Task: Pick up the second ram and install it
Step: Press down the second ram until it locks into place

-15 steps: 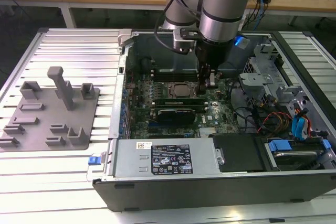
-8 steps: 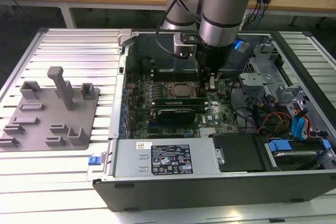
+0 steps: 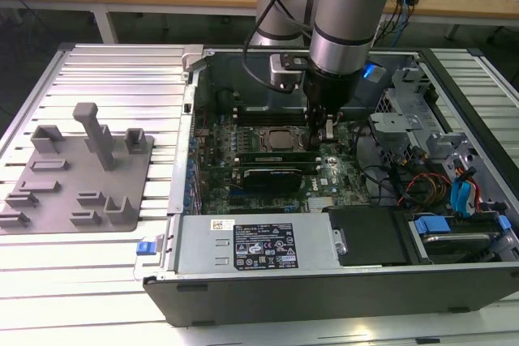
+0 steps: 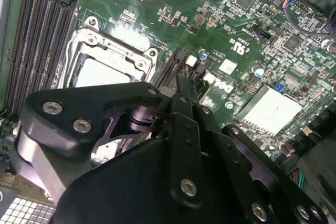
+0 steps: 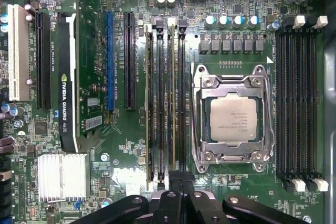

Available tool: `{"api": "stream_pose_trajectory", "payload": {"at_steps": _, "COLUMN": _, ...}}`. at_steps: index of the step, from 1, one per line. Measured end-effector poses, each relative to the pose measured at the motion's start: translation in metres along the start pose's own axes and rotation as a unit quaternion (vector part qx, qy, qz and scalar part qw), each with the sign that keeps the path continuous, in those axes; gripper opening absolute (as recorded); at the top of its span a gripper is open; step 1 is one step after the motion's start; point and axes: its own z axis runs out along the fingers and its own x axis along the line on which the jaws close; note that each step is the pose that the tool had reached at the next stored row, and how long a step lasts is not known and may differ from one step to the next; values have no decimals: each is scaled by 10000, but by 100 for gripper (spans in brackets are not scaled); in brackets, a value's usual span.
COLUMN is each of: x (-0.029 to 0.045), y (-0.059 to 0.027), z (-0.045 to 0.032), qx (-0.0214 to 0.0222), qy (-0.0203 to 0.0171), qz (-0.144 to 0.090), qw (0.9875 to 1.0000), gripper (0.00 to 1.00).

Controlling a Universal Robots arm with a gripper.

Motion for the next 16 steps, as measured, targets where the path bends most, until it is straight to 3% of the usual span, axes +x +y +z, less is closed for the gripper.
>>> {"api": "stream_pose_trajectory", "payload": {"at_steps": 16, "x": 10, "y": 0, "z": 86, "qx": 24, "qy": 2, "qz": 0, "qw": 10000, "gripper": 8}}
